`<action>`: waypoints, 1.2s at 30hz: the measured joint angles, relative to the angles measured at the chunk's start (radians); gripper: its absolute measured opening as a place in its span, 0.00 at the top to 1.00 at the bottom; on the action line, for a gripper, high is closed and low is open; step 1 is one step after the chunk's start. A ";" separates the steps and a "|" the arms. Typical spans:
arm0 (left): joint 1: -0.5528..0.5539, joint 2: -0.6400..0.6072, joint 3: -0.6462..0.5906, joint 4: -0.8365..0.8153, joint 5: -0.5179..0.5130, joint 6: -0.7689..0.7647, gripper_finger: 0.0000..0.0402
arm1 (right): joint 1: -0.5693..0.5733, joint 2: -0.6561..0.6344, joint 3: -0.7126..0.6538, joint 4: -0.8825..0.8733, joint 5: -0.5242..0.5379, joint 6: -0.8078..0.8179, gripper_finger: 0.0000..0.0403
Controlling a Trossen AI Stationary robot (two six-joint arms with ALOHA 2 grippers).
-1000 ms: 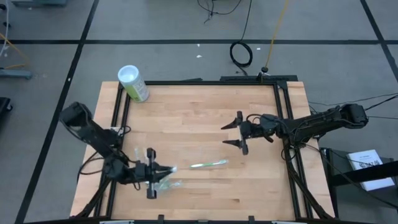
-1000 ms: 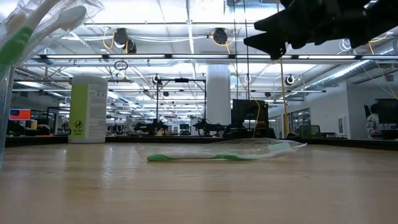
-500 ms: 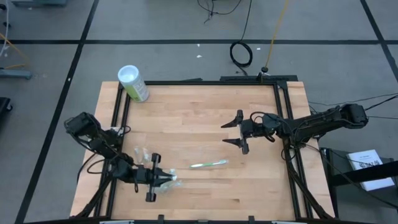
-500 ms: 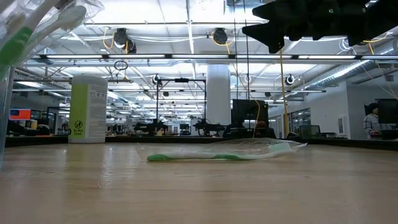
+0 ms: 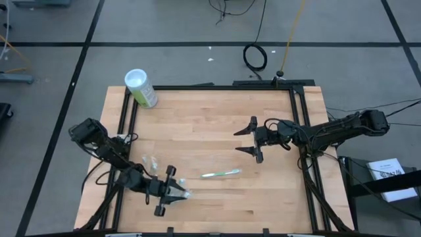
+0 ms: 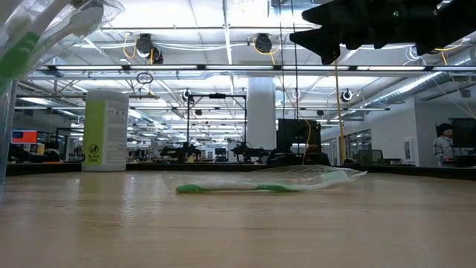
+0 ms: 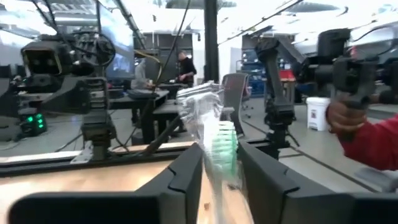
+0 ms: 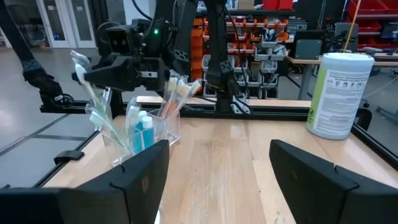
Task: Pick & Place toothbrushing station
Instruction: Put the green toothbrush into the transparent organizer
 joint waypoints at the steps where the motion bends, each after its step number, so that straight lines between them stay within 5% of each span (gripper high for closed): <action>1: 0.003 0.000 0.000 -0.007 -0.002 -0.002 0.71 | 0.000 0.000 0.000 0.000 0.000 0.000 0.33; 11: 0.012 0.000 0.000 -0.037 -0.001 -0.022 0.57 | 0.000 0.000 0.000 -0.022 -0.004 0.011 0.33; 21: 0.023 -0.027 0.034 0.089 0.068 0.043 0.54 | 0.023 0.000 0.000 -0.035 -0.008 0.010 0.33; 31: 0.081 -0.031 0.254 -0.401 0.156 0.031 0.54 | 0.213 0.120 0.000 0.171 -0.010 -0.031 0.33; 36: 0.138 -0.069 0.415 -0.876 0.229 -0.199 0.54 | 0.239 0.141 0.000 0.196 -0.004 -0.080 0.33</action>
